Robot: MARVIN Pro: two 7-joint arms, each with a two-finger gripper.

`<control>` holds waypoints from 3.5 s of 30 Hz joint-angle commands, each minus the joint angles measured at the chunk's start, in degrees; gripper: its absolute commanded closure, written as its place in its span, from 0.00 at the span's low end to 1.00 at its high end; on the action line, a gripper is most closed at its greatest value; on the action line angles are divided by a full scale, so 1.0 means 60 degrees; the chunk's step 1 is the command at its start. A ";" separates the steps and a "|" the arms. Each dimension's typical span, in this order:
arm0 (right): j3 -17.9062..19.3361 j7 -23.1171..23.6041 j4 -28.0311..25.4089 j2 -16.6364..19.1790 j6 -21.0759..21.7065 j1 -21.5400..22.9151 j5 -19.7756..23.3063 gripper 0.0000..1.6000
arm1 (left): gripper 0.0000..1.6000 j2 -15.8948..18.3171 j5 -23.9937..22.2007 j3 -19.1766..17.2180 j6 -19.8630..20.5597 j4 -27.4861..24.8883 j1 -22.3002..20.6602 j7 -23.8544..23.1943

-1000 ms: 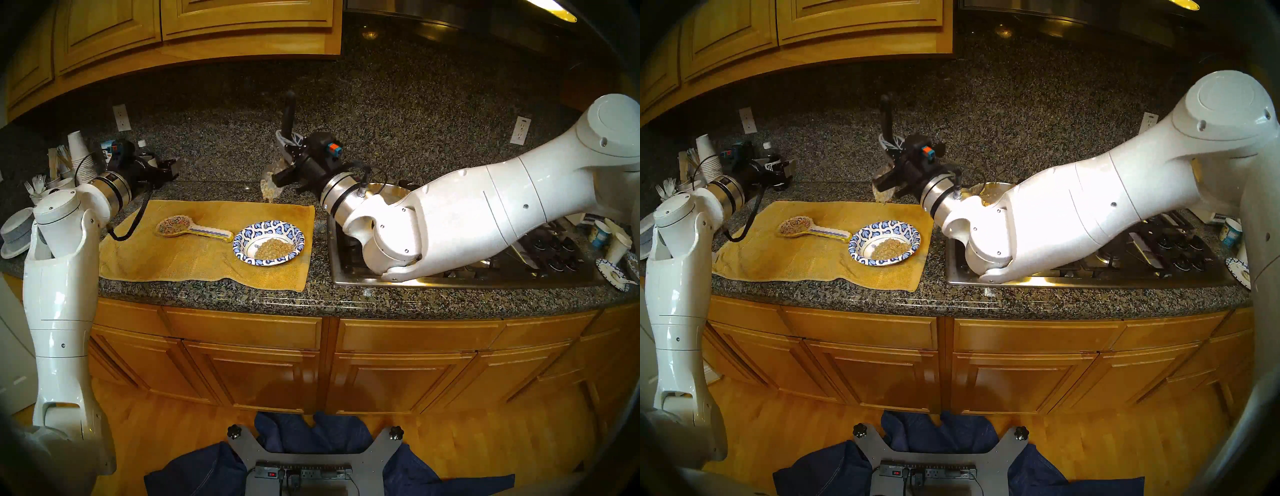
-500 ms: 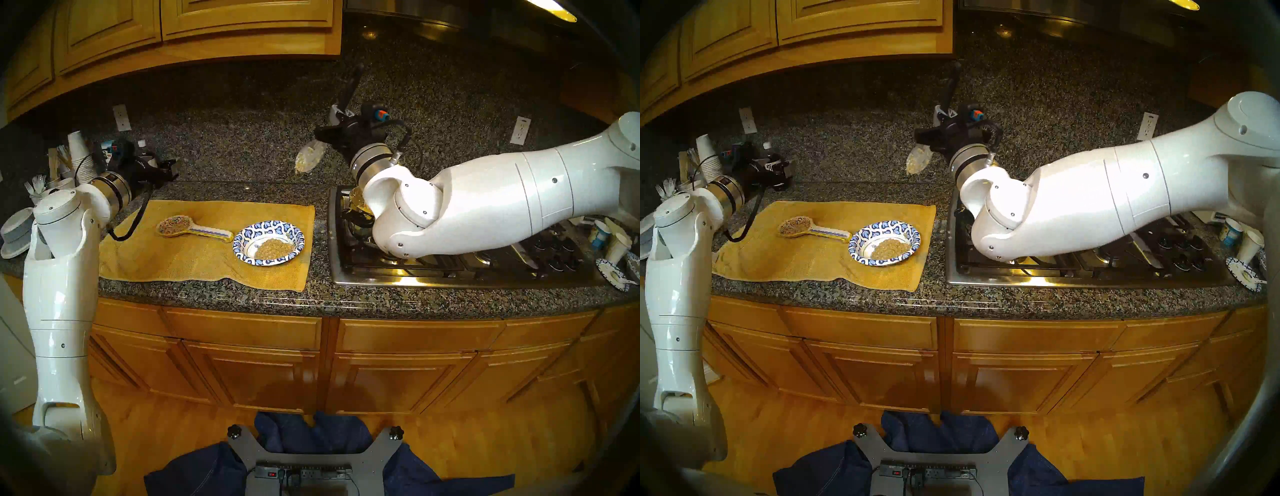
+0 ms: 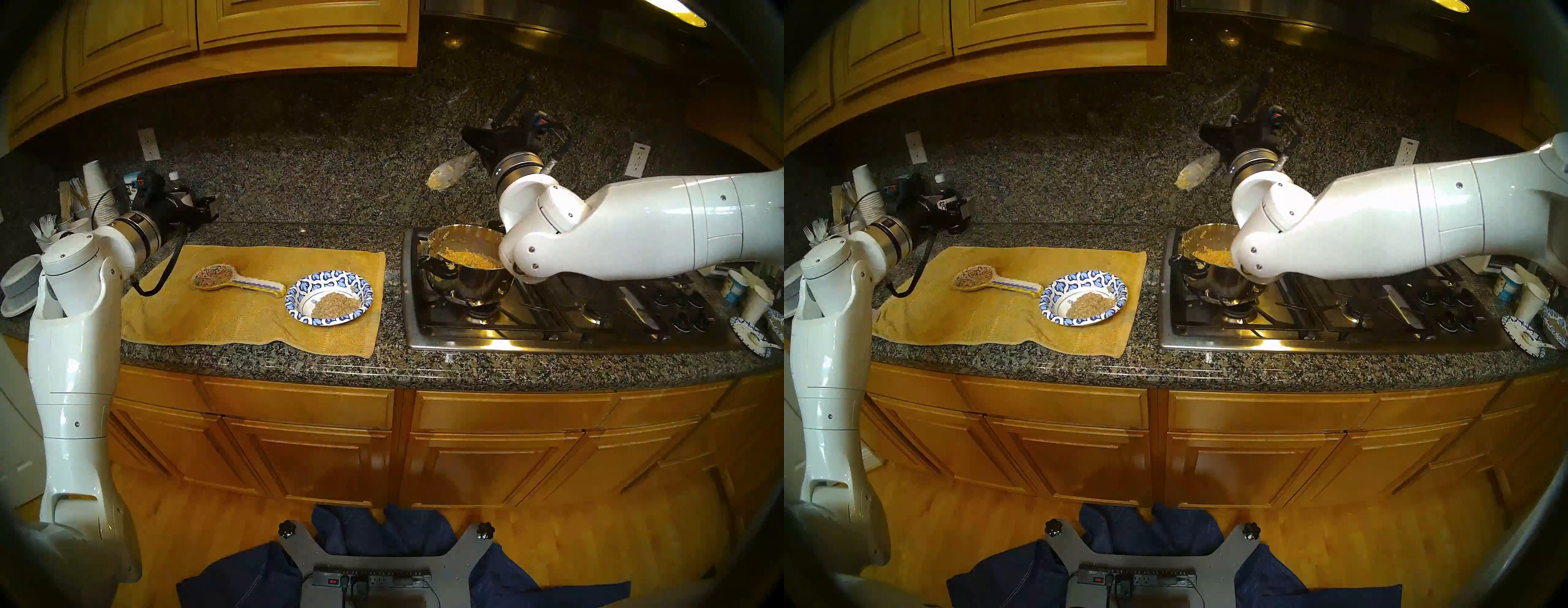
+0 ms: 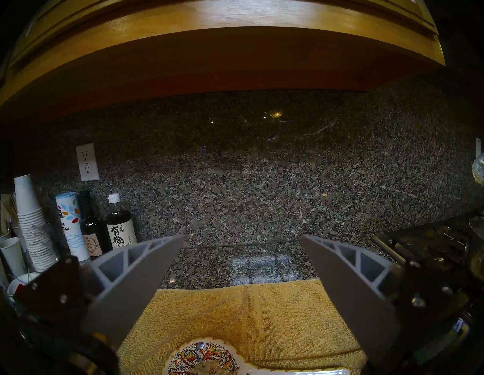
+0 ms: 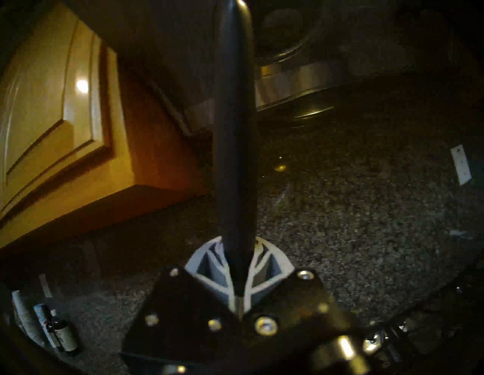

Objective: Scoop oatmeal into bowl

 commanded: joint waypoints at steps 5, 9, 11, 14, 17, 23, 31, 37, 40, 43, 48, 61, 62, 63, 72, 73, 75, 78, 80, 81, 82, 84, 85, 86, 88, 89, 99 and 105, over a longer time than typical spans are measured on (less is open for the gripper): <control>-0.0482 -0.0326 -0.0816 0.1541 -0.0083 0.1348 0.0987 1.00 | 0.00 0.0085 -0.0039 -0.0051 -0.0118 -0.0254 -0.0306 -0.0016; -0.0760 -0.0199 -0.1240 0.1846 -0.0083 0.1481 0.1319 1.00 | 0.00 0.0088 -0.0044 -0.0050 -0.0123 -0.0258 -0.0311 -0.0014; -0.0929 -0.0075 -0.1558 0.2113 0.0000 0.1659 0.1405 1.00 | 0.00 0.0089 -0.0047 -0.0049 -0.0127 -0.0261 -0.0316 -0.0013; -0.1260 0.0150 -0.2040 0.2525 0.0281 0.1859 0.1334 1.00 | 0.00 0.0090 -0.0054 -0.0046 -0.0140 -0.0267 -0.0328 -0.0011; -0.1419 0.0255 -0.2242 0.2757 0.0487 0.1995 0.1195 1.00 | 0.00 0.0091 -0.0057 -0.0045 -0.0147 -0.0268 -0.0333 -0.0010; -0.1813 0.0612 -0.2696 0.3262 0.1357 0.2354 0.0702 1.00 | 0.00 0.0092 -0.0068 -0.0041 -0.0168 -0.0269 -0.0344 -0.0007; -0.2488 0.1028 -0.2640 0.2675 0.2207 0.2577 -0.0179 1.00 | 0.00 0.0095 -0.0080 -0.0036 -0.0190 -0.0267 -0.0349 -0.0002; -0.2783 0.1041 -0.2243 0.1781 0.2333 0.2245 -0.1103 1.00 | 0.00 0.0100 -0.0089 -0.0034 -0.0189 -0.0267 -0.0346 0.0004; -0.2734 0.0999 -0.2029 0.1432 0.2269 0.1965 -0.1320 1.00 | 0.00 0.0101 -0.0093 -0.0032 -0.0196 -0.0266 -0.0348 0.0006; -0.2624 0.0927 -0.1822 0.1104 0.2168 0.1657 -0.1425 1.00 | 0.00 0.0103 -0.0096 -0.0031 -0.0204 -0.0265 -0.0349 0.0008; -0.2456 0.0814 -0.1443 0.0593 0.1973 0.1084 -0.1443 1.00 | 0.00 0.0105 -0.0101 -0.0028 -0.0215 -0.0264 -0.0350 0.0011; -0.2192 0.0522 -0.0808 0.0313 0.1891 0.0171 -0.0696 1.00 | 0.00 0.0112 -0.0113 -0.0022 -0.0245 -0.0259 -0.0349 0.0017; -0.2144 0.0493 -0.0789 0.0338 0.1909 0.0137 -0.0542 1.00 | 0.00 0.0113 -0.0114 -0.0022 -0.0245 -0.0260 -0.0348 0.0017; -0.2105 0.0484 -0.0765 0.0363 0.1922 0.0115 -0.0391 1.00 | 0.00 0.0114 -0.0116 -0.0021 -0.0245 -0.0260 -0.0347 0.0018; -0.1942 0.0612 -0.0471 0.0647 0.1970 0.0004 0.0601 1.00 | 0.00 0.0120 -0.0124 -0.0019 -0.0245 -0.0260 -0.0343 0.0025; -0.1918 0.0611 -0.0442 0.0675 0.1962 -0.0019 0.0714 1.00 | 0.00 0.0121 -0.0125 -0.0018 -0.0246 -0.0260 -0.0343 0.0025; -0.1894 0.0664 -0.0388 0.0749 0.1960 -0.0055 0.0925 1.00 | 0.00 0.0122 -0.0127 -0.0017 -0.0247 -0.0260 -0.0343 0.0026; -0.1723 0.0764 -0.0318 0.0947 0.1981 -0.0182 0.1487 1.00 | 0.00 0.0124 -0.0130 -0.0016 -0.0247 -0.0260 -0.0341 0.0029; -0.1714 0.0824 -0.0296 0.0971 0.1993 -0.0196 0.1576 1.00 | 0.00 0.0125 -0.0131 -0.0016 -0.0248 -0.0260 -0.0342 0.0029; -0.1630 0.0882 -0.0305 0.1048 0.2011 -0.0240 0.1798 1.00 | 0.00 0.0126 -0.0132 -0.0016 -0.0248 -0.0260 -0.0341 0.0030; -0.1635 0.0993 -0.0304 0.1102 0.2035 -0.0258 0.1951 1.00 | 0.00 0.0127 -0.0134 -0.0015 -0.0252 -0.0259 -0.0342 0.0031; -0.1659 0.1078 -0.0305 0.1130 0.2045 -0.0269 0.2072 0.80 | 0.00 0.0128 -0.0136 -0.0014 -0.0255 -0.0259 -0.0342 0.0032; -0.1659 0.1078 -0.0305 0.1130 0.2045 -0.0269 0.2072 0.80 | 0.00 0.0128 -0.0136 -0.0014 -0.0255 -0.0259 -0.0342 0.0032; -0.1666 0.1121 -0.0303 0.1139 0.2050 -0.0268 0.2132 0.79 | 0.00 0.0128 -0.0137 -0.0013 -0.0256 -0.0258 -0.0342 0.0033; -0.1653 0.1217 -0.0306 0.1214 0.2054 -0.0243 0.2343 0.78 | 0.00 0.0130 -0.0139 -0.0012 -0.0257 -0.0258 -0.0341 0.0035; -0.1653 0.1217 -0.0306 0.1214 0.2054 -0.0243 0.2343 0.78 | 0.00 0.0130 -0.0139 -0.0012 -0.0257 -0.0258 -0.0341 0.0035; -0.1649 0.1358 -0.0303 0.1591 0.1937 0.0317 0.2544 0.00 | 0.00 0.0140 -0.0149 -0.0010 -0.0235 -0.0261 -0.0330 0.0045; -0.1061 0.1298 0.0262 0.2018 0.1740 0.0841 0.2366 0.00 | 0.00 0.0150 -0.0152 -0.0009 -0.0196 -0.0254 -0.0299 0.0054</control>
